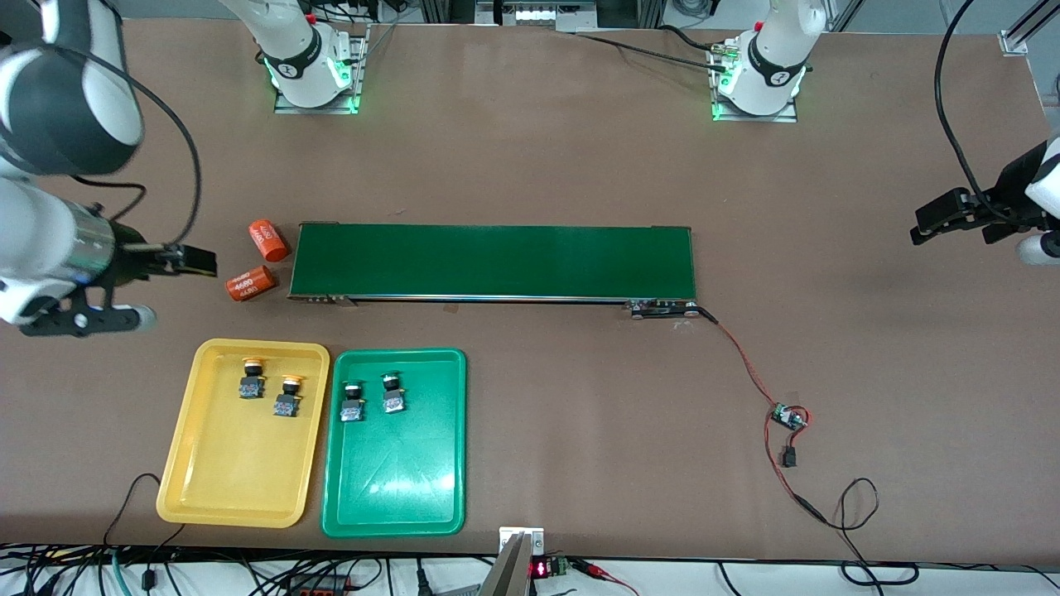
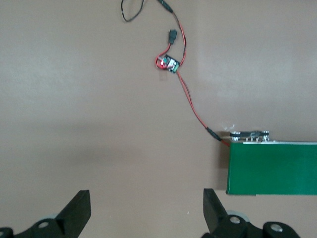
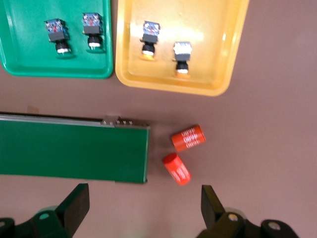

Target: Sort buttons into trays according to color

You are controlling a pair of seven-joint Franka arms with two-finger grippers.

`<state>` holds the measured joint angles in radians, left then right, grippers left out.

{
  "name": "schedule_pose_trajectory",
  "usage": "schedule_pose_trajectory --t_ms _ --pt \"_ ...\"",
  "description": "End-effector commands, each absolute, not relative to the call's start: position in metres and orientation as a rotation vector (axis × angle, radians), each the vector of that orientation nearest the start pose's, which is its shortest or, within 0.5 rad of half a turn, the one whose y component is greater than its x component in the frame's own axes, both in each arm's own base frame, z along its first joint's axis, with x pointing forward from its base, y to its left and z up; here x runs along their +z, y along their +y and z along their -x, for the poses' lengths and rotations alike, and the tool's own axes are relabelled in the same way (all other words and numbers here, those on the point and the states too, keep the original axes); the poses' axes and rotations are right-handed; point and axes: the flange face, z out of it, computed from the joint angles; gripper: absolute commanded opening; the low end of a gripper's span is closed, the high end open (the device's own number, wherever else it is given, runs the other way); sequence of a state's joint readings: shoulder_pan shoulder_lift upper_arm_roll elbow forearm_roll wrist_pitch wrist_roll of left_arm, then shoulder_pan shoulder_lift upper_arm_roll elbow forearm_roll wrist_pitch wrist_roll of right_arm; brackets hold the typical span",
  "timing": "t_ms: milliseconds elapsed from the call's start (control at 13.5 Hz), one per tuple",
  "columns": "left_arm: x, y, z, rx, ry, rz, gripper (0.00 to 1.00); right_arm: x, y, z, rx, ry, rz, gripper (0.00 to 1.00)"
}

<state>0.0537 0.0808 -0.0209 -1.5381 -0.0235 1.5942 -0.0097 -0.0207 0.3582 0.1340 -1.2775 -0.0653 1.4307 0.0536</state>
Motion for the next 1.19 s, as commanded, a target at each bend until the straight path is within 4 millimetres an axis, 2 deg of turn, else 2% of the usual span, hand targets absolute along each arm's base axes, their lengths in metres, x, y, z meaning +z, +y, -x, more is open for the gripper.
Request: schedule_pose_trajectory --t_ms 0,148,222,444,593,815,1111 --pt "0.606 0.017 -0.571 0.057 -0.044 3.169 1.0 0.561 0.036 -0.599 0.322 -0.071 3.168 1.0" --pt "0.607 0.017 -0.571 0.053 -0.044 3.169 1.0 0.55 0.03 -0.585 0.318 -0.055 3.176 1.0" --pt "0.608 0.017 -0.571 0.048 -0.044 3.169 1.0 0.546 0.021 -0.583 0.315 -0.028 3.178 1.0" --pt "0.607 0.017 -0.571 0.05 -0.044 3.169 1.0 0.531 0.01 -0.574 0.375 0.004 3.174 1.0" --pt "0.607 0.017 -0.571 0.05 -0.044 3.169 1.0 0.525 -0.001 -0.575 0.361 0.029 3.173 1.0" --pt "0.607 0.016 -0.571 0.05 -0.042 3.169 1.0 0.53 -0.013 -0.59 0.198 -0.018 3.182 1.0" --pt "0.607 0.016 -0.571 0.053 -0.042 3.169 1.0 0.539 -0.013 -0.593 0.176 -0.019 3.172 1.0"
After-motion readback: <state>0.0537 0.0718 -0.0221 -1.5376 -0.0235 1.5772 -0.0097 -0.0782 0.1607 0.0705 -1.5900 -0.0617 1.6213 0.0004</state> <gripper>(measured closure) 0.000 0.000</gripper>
